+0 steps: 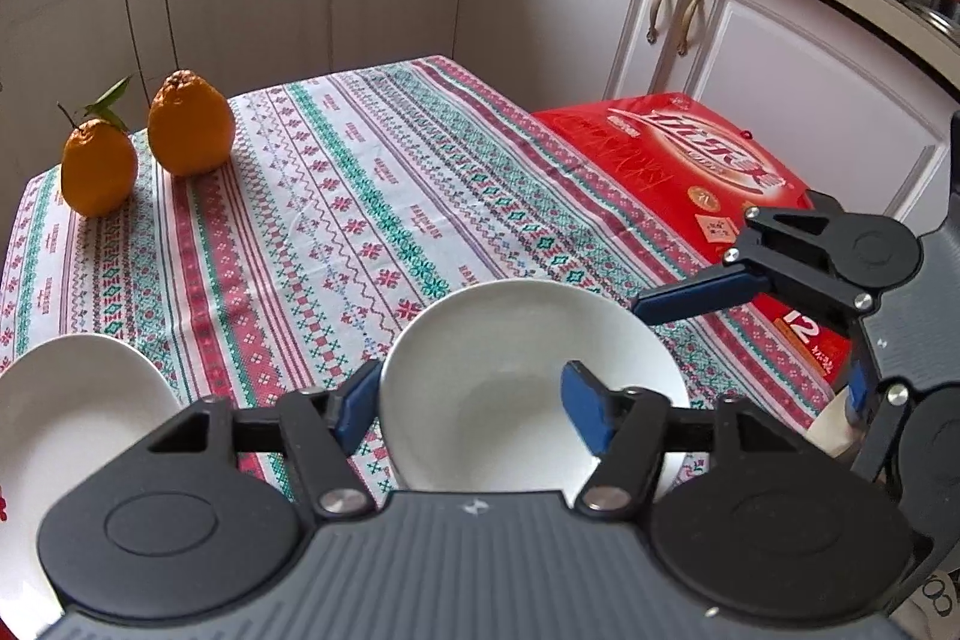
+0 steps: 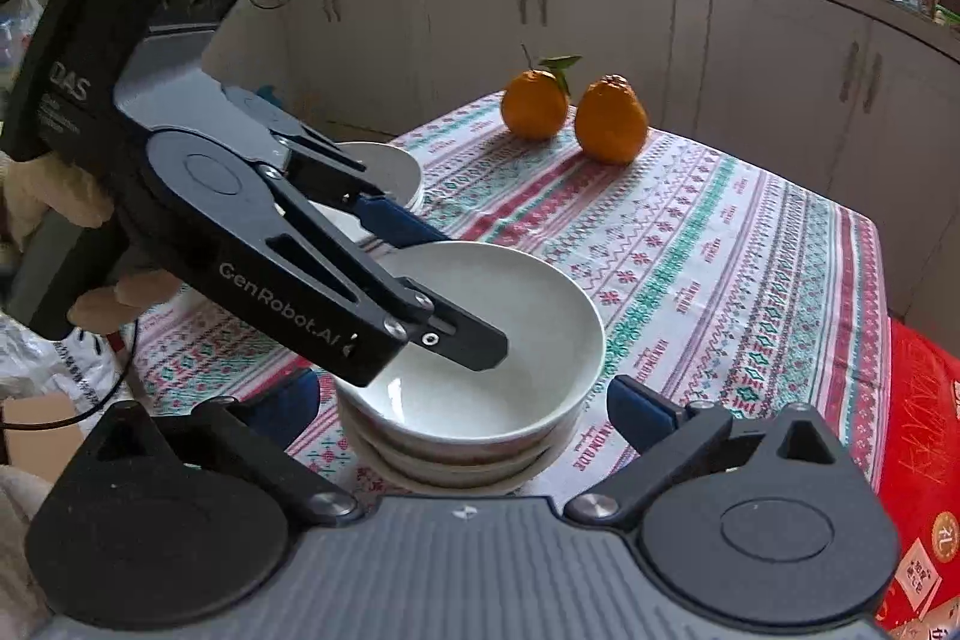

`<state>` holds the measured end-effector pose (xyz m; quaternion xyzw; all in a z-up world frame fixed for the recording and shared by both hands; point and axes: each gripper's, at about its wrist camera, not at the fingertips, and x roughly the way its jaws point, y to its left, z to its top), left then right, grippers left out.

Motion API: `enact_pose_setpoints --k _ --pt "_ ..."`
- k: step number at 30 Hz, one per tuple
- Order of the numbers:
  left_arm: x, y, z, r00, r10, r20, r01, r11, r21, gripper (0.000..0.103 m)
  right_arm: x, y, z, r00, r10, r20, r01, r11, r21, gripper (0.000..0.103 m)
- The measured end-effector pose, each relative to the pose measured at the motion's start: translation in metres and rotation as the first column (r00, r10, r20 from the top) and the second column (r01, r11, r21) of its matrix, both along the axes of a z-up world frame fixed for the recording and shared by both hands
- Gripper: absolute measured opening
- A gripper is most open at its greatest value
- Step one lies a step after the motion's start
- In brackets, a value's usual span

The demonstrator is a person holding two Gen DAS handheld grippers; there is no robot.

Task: Organize plates and bowls
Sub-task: 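Grip the three-bowl stack's rim with the left tool while the right tool grips the opposite rim, then lift the bowl stack with both tools and carry it over the plate stack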

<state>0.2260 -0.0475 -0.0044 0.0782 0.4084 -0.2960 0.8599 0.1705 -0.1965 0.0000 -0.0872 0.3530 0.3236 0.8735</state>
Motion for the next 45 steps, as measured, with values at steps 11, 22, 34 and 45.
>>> enact_pose_setpoints --k 11,22,34,45 --pt "-0.022 0.016 0.026 0.991 -0.017 0.135 0.017 1.0 0.001 0.102 -0.011 -0.007 0.001 1.0 0.003 0.027 -0.002 0.998 -0.061 0.103" --pt "-0.068 0.036 -0.004 0.982 -0.123 0.142 0.111 0.99 0.09 0.102 -0.018 -0.004 -0.016 0.996 0.093 0.007 -0.09 0.976 -0.197 0.103" --pt "-0.046 0.015 -0.052 0.97 -0.233 0.064 0.219 0.96 0.173 0.102 0.006 0.01 -0.042 0.989 0.146 -0.004 -0.14 0.94 -0.312 0.103" --pt "-0.022 0.007 -0.056 0.925 -0.38 0.014 0.37 0.908 0.195 0.097 0.032 0.013 -0.043 0.935 0.347 -0.079 -0.355 0.892 -0.281 0.103"
